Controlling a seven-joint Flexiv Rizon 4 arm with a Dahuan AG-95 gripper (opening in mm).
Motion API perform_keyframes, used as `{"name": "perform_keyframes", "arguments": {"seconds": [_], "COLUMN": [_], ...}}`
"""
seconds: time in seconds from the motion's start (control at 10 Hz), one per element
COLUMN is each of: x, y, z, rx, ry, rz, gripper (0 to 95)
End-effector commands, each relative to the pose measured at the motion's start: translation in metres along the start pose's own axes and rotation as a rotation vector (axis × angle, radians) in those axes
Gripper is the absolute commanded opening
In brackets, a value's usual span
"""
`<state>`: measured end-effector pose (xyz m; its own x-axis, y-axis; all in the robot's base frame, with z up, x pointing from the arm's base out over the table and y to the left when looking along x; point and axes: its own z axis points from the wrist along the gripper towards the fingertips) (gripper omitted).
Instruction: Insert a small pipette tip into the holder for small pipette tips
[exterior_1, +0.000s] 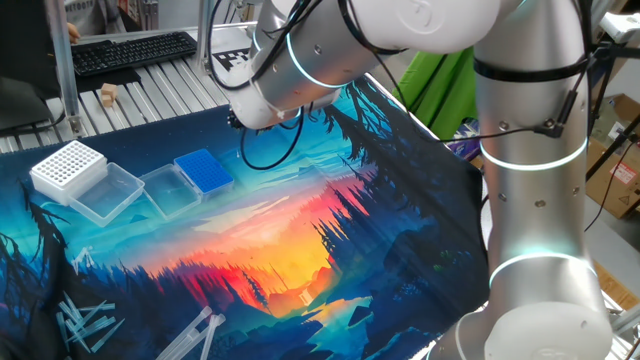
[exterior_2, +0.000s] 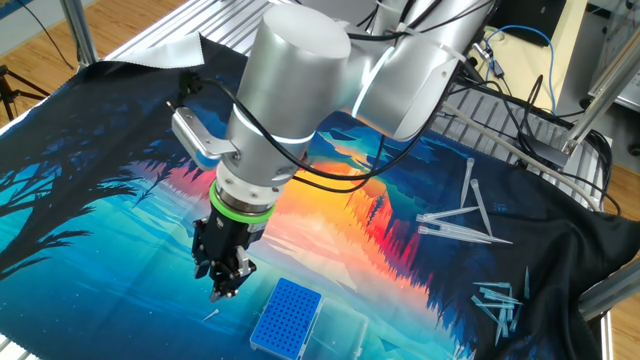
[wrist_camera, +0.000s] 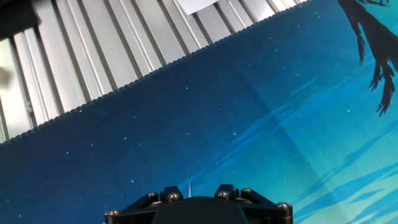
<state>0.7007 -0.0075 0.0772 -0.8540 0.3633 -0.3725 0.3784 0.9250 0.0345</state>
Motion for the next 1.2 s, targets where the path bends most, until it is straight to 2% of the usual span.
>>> {"name": "perform_keyframes", "arguments": {"seconds": [0.1, 0.8, 1.2], "x": [0.0, 0.008, 0.01], "y": [0.0, 0.003, 0.005], "z": [0.001, 0.013, 0.019], "rx": [-0.002, 0.001, 0.015], "ry": [-0.001, -0.003, -0.011], "rz": [0.002, 0.012, -0.002], "gripper": [38.0, 38.0, 38.0]}}
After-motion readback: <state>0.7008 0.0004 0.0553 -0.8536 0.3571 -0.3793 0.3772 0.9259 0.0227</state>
